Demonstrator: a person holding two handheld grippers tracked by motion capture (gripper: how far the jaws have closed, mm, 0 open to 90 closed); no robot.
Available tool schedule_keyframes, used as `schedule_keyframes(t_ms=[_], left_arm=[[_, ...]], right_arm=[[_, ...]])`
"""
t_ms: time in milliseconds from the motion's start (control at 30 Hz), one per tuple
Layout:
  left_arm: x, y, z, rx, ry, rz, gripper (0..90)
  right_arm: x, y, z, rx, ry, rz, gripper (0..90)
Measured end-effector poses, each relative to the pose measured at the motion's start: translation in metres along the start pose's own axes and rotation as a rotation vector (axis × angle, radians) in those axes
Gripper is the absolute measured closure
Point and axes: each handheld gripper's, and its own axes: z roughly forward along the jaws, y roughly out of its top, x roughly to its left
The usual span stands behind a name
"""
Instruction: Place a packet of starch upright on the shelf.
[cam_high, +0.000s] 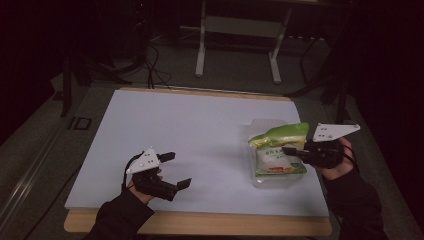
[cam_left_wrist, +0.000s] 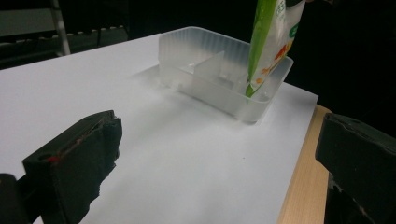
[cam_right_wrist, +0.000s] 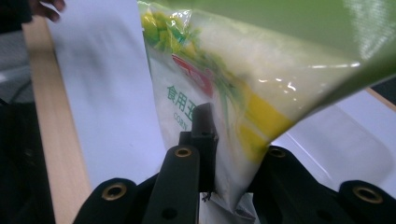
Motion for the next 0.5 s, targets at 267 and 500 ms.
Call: schedule_keyframes(t_ms=[267, 500], left_arm=[[0.002, -0.003, -0.001, -0.007, 0.000, -0.008, 0.1], [0.004, -0.007, 0.000, -0.006, 0.003, -0.018, 0.1]], right_arm=[[0.002, -0.013, 0.011, -0.025, 0.033, 0.045, 82.9], [-0.004, -0.039, 0.020, -0.085, 0.068, 0.131, 83.0]])
